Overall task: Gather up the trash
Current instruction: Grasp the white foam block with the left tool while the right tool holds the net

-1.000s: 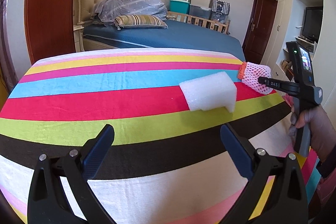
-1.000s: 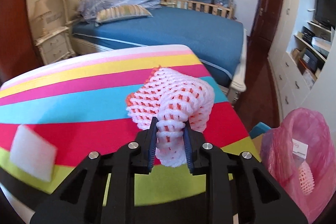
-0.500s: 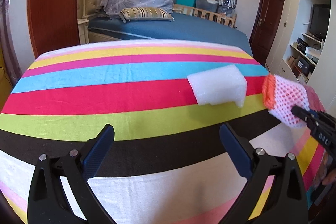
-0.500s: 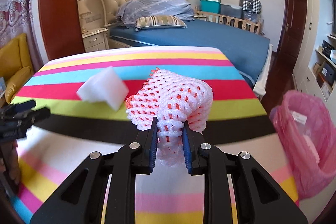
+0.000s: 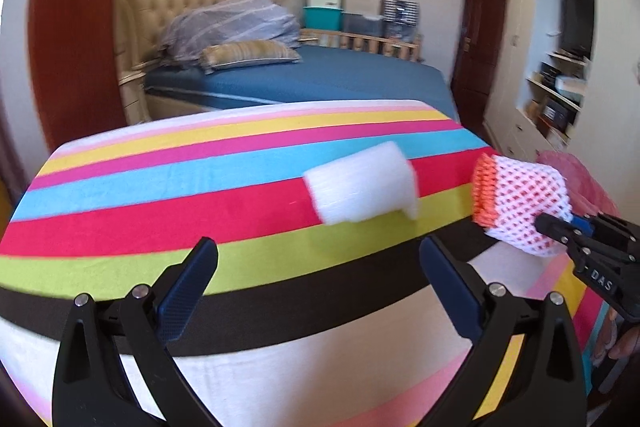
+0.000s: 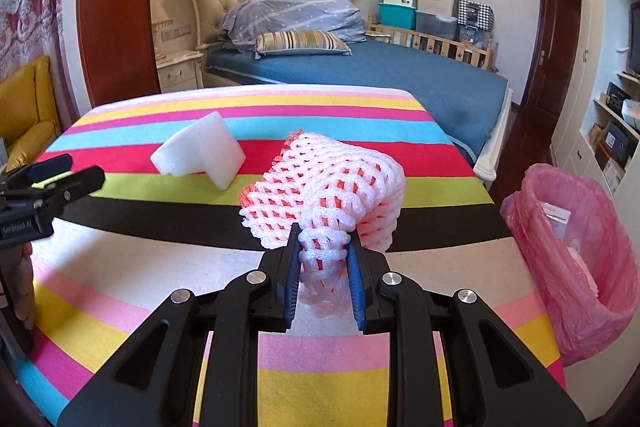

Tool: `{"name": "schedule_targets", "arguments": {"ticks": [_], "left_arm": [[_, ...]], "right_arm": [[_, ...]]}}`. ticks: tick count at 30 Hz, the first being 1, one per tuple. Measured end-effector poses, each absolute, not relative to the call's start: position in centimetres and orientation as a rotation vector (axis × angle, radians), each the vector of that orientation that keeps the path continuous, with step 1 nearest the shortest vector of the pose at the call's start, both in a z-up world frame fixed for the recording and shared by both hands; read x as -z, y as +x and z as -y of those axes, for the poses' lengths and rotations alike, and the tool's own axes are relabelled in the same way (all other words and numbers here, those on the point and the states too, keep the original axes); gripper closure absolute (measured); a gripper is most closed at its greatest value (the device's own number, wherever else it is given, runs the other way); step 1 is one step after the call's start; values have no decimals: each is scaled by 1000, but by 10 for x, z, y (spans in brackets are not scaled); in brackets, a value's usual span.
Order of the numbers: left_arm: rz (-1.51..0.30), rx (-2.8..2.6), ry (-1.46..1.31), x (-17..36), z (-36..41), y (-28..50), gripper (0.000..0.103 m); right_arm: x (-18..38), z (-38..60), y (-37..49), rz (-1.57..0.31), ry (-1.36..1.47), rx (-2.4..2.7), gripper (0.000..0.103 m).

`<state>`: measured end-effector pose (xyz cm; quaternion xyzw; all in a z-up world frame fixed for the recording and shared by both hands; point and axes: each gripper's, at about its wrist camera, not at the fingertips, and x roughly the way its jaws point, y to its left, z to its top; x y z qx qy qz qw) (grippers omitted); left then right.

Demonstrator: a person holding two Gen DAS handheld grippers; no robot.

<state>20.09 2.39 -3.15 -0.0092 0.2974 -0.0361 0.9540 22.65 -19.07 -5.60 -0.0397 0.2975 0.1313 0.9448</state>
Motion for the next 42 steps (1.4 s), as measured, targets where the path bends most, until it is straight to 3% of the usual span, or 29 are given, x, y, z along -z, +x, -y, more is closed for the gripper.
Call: {"name": "schedule_targets", "arguments": {"ticks": [6, 20, 21, 23, 26, 35, 42], "left_arm": [[-722, 278, 139, 30, -19, 249, 5], [-805, 355, 283, 69, -5, 336, 5], [-806, 360, 272, 69, -2, 336, 6], [-821, 340, 248, 69, 4, 339, 22], [-812, 270, 240, 70, 15, 328, 24], [-848, 186, 108, 72, 18, 277, 13], [-814, 174, 81, 65, 1, 278, 13]], "right_arm": [[55, 195, 225, -593, -54, -272, 81], [57, 194, 231, -623, -57, -272, 81], [57, 194, 232, -626, -57, -272, 81], [56, 194, 234, -629, -53, -269, 81], [56, 195, 235, -632, -43, -271, 81], [56, 197, 232, -615, -41, -277, 81], [57, 200, 231, -619, -27, -280, 80]]}}
